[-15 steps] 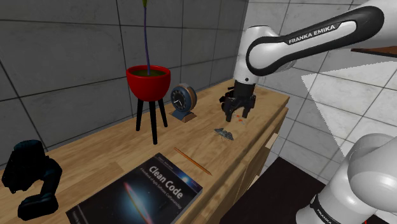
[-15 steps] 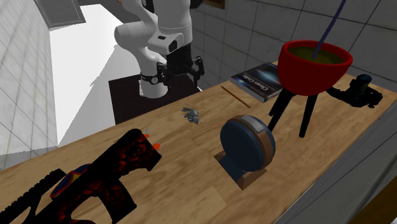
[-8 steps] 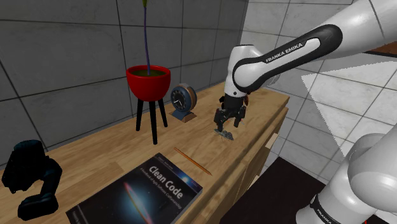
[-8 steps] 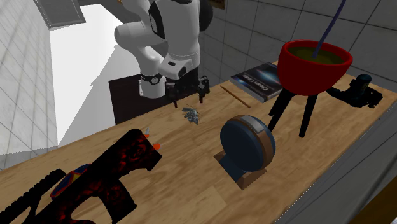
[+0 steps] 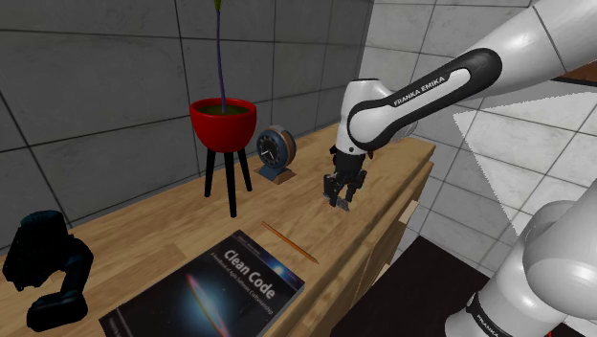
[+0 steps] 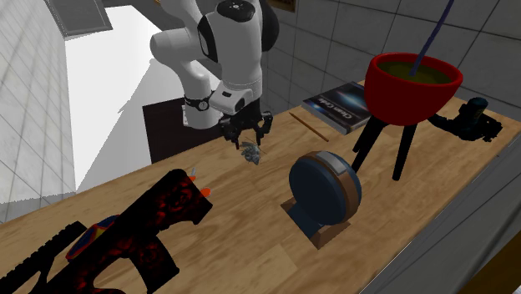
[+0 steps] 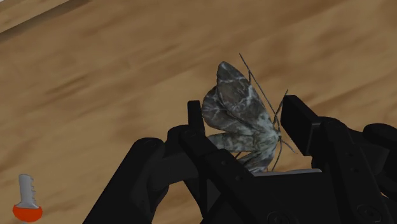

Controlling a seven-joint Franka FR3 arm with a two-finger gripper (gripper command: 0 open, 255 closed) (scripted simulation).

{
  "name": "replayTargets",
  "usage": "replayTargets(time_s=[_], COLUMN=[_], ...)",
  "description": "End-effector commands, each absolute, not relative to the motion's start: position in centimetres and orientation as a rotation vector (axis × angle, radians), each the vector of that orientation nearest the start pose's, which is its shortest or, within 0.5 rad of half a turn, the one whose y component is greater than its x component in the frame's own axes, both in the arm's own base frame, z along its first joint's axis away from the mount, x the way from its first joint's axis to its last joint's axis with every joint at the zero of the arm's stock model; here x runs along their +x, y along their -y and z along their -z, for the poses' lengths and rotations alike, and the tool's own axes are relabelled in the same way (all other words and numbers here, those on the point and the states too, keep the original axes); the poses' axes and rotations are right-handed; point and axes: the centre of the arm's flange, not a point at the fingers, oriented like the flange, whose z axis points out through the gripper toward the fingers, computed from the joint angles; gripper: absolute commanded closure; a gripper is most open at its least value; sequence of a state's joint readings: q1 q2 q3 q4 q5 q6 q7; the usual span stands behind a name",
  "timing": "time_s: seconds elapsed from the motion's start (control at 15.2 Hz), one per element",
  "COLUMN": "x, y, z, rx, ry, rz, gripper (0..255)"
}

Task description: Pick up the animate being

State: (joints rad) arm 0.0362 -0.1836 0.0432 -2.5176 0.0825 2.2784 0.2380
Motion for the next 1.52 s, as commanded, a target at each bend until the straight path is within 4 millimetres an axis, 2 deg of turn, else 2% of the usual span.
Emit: replayTargets(time_s=[0.0,0.4,1.39,1.45], x=[43.8,43.8,43.8,43.8], y=[-3.7,-3.7,-3.7,-3.7], z=[-34.0,-34.0,-42.0,-42.0], rx=[-3.078,-3.078,-3.078,-3.078], ry=[-0.332,-0.332,-0.332,-0.332], rz=[-0.101,-0.101,-0.101,-0.101], gripper=[255,255,255,255])
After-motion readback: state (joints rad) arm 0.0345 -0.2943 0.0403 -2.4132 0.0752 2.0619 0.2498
